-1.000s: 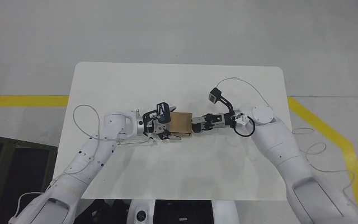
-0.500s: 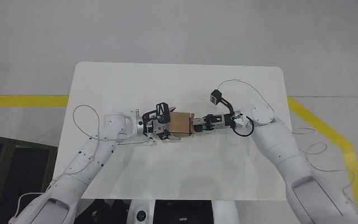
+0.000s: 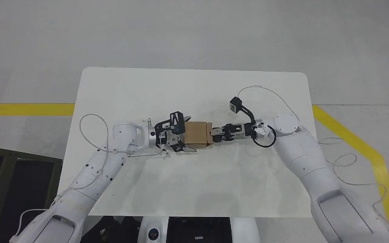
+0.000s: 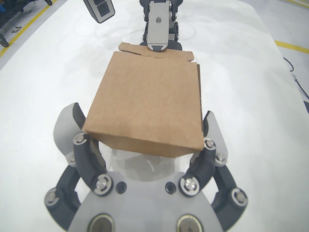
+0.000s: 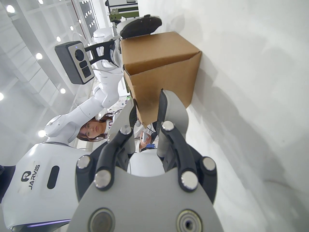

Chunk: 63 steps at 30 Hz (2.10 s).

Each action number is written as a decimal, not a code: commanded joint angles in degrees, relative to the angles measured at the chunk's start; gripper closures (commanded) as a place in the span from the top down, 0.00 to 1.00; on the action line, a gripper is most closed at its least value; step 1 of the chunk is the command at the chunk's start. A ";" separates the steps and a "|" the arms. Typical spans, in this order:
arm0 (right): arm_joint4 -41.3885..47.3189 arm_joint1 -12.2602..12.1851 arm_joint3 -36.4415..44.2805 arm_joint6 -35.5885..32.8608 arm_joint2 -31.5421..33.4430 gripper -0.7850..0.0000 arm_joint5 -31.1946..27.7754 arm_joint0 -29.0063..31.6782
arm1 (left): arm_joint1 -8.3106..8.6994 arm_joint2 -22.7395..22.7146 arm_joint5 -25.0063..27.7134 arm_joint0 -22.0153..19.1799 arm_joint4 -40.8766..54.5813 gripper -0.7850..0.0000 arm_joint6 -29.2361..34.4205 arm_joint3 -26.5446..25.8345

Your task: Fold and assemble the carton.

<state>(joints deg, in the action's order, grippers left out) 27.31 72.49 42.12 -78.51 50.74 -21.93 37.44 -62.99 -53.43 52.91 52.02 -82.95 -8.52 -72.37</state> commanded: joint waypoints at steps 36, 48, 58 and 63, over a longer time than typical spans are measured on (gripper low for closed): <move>-3.95 -0.98 5.98 0.44 2.29 0.05 1.42 0.53 | 0.03 -0.36 0.18 0.20 -0.17 1.00 -0.33 0.07; -4.96 -3.57 11.47 1.69 8.65 0.00 -1.41 2.41 | 1.23 -5.66 2.96 1.33 5.80 1.00 -0.70 1.28; -7.40 -6.01 14.85 5.78 15.43 1.00 -7.85 4.87 | 4.44 -14.31 5.09 4.12 19.55 1.00 5.25 -2.40; -10.16 -6.77 14.75 9.68 17.70 1.00 -13.53 4.87 | 4.91 -17.17 2.78 2.32 25.39 1.00 9.38 -1.18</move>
<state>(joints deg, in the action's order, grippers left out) 17.95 65.84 56.86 -69.88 68.16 -34.34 42.33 -58.06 -70.33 56.61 54.79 -58.65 0.09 -73.90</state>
